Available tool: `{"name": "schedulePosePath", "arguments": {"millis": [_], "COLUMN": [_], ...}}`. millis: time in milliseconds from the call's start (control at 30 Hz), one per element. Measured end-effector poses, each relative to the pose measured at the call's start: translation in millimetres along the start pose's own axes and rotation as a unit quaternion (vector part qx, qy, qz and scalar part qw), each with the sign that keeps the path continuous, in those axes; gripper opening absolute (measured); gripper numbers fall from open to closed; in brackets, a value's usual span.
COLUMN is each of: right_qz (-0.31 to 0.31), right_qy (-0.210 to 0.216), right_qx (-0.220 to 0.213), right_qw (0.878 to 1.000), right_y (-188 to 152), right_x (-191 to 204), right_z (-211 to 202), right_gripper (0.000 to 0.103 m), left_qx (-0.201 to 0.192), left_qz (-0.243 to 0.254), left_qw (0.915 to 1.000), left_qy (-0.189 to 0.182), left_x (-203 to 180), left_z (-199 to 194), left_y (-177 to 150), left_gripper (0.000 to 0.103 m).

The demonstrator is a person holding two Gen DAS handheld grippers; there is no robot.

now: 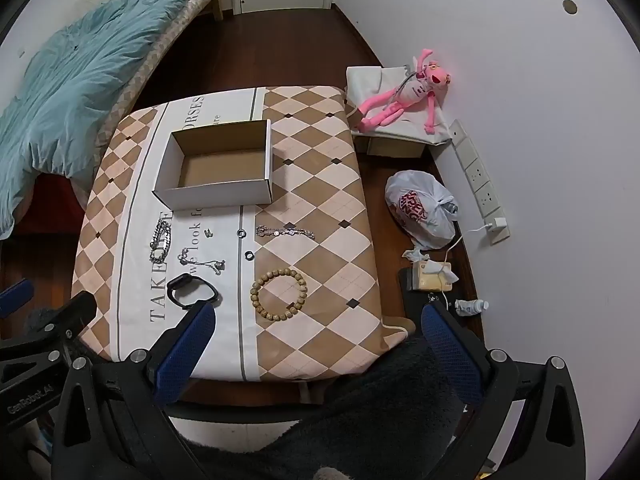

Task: Organize jewelry

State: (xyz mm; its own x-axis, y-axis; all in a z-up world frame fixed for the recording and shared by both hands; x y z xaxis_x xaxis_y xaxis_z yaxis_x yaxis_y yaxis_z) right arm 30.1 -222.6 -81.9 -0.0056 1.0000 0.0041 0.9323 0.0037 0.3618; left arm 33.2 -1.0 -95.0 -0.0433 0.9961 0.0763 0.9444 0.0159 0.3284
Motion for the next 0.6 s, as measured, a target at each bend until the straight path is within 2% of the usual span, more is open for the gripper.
{"name": "schedulePosePath", "arguments": {"millis": [600], "right_qz": [0.0], "right_qy": [-0.002], "right_qx": [-0.002], "right_qw": [1.0], "right_y": [1.5], "right_x": [1.2], "right_z": [-2.0], "right_gripper": [0.103], "left_qx": [-0.007], "left_qz": [-0.001], "left_qw": [1.0], "left_qy": [-0.005], "left_x": [-5.8], "left_z": [-6.4], "left_y": [2.5], "left_gripper": [0.102]}}
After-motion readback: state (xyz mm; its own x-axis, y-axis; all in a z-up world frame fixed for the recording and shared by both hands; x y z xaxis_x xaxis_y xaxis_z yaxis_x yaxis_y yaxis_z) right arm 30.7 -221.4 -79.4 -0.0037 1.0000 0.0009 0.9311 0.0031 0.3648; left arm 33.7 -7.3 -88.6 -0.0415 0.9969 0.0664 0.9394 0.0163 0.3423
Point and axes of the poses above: each gripper's, at about its wrist camera, not at the fingertips, and z roughly the way its jaws point, x to its left, y to its top, the point moved 10 cm from there along z, roughly the way its jaws point, and after that the axes turned 5 degrees about y, right-handed, at the moved point
